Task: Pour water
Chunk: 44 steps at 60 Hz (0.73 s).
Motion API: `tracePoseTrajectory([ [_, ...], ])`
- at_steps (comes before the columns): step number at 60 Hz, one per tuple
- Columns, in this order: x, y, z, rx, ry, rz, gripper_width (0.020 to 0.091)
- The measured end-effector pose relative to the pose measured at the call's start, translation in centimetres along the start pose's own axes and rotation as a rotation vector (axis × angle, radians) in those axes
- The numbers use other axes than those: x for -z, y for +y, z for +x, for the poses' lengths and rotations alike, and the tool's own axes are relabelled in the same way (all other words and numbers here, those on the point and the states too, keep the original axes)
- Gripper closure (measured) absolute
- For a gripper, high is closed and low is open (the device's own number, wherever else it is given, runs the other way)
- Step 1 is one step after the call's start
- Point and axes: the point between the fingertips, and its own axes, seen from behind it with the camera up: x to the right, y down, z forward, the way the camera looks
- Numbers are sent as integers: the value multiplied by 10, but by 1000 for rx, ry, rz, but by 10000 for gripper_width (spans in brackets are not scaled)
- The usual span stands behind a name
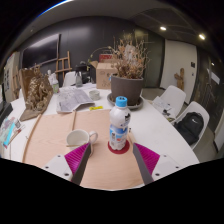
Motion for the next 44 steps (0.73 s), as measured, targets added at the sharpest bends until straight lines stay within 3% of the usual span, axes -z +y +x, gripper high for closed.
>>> tracePoseTrajectory([
  [7, 67, 12, -24, 11, 20, -43, 246],
  [22, 161, 22, -68, 9, 28, -54, 247],
  [44, 181, 40, -70, 42, 48, -76, 248],
])
